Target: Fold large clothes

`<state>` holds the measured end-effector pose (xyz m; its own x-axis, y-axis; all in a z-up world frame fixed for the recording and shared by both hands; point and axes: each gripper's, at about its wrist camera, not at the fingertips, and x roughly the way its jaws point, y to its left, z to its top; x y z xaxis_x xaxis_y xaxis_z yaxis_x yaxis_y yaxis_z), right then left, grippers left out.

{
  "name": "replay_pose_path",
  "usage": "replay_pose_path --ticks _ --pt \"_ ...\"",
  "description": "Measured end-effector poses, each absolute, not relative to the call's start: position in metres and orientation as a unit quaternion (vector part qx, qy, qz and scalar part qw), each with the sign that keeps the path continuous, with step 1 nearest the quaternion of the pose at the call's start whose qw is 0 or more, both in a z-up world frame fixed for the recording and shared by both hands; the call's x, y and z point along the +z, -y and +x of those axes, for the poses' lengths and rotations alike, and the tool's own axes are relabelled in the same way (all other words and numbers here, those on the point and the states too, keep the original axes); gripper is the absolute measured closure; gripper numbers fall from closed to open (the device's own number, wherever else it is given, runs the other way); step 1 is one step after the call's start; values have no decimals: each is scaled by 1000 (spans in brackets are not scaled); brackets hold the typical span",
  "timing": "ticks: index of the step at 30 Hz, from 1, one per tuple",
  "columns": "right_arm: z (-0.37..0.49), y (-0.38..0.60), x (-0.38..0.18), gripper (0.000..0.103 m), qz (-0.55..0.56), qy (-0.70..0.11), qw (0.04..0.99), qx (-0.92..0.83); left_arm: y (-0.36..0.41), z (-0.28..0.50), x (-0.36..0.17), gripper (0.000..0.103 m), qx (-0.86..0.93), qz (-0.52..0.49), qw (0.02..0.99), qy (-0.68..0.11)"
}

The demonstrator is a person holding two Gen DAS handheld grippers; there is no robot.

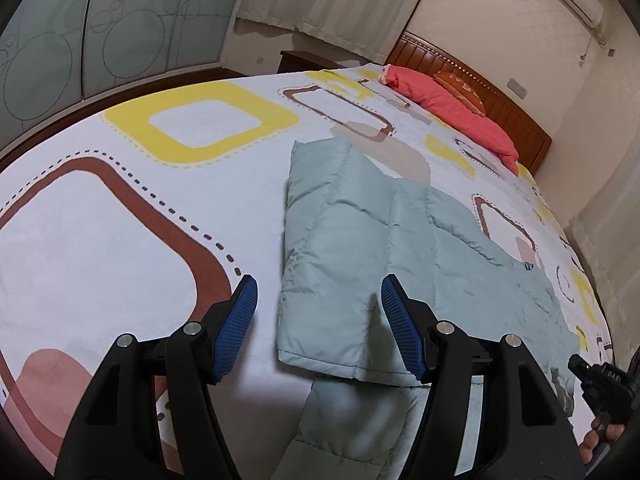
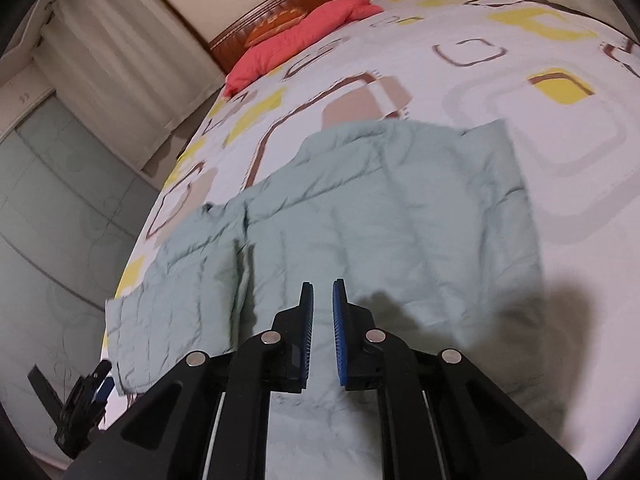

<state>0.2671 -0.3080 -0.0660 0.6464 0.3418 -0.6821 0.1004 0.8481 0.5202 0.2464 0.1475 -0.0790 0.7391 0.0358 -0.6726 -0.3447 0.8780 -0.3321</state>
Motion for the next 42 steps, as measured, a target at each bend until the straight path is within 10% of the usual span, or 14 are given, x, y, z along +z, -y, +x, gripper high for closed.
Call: replay_pose_path --ticks 11,16,26,29,31,42 --pt "294 224 -83 90 255 -446 847 133 -160 255 -86 39 119 -235 898 -353" --pt "290 226 -82 44 274 -431 851 123 -167 254 -95 39 121 -246 893 -356" --pt "295 214 -79 42 272 -425 851 148 -171 254 -107 39 125 -254 888 -362" --pt "299 201 -85 60 248 -433 854 151 -172 253 -107 39 125 -255 888 -363" --pt "300 192 -83 92 226 -435 856 164 -172 253 -105 39 123 -252 889 -361" --pt "269 276 -48 96 232 -373 893 94 -166 251 -84 38 106 -251 899 -343"
